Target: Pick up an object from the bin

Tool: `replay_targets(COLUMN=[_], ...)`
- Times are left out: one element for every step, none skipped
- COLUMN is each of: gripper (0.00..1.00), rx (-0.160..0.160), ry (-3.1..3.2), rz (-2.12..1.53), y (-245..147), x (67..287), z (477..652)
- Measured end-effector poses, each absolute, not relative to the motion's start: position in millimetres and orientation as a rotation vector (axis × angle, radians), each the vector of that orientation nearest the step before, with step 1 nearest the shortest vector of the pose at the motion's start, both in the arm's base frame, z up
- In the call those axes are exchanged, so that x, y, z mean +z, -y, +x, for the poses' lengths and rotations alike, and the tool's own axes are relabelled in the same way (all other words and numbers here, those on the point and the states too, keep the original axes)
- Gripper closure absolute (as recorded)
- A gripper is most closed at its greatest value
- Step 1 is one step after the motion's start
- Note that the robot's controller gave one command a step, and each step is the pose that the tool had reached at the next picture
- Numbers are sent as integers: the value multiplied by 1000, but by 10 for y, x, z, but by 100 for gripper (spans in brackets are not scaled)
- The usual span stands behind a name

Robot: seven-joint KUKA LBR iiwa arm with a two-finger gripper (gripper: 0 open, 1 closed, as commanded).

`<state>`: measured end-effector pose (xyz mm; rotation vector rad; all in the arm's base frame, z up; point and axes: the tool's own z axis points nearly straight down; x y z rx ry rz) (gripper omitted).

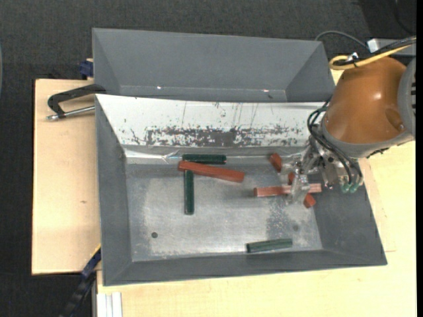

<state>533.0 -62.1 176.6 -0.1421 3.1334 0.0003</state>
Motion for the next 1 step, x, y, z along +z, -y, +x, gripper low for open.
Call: replay_targets(gripper=[100], rx=[0], ry=[-3132], rz=[-145], y=[617], x=[2418], z=[5759])
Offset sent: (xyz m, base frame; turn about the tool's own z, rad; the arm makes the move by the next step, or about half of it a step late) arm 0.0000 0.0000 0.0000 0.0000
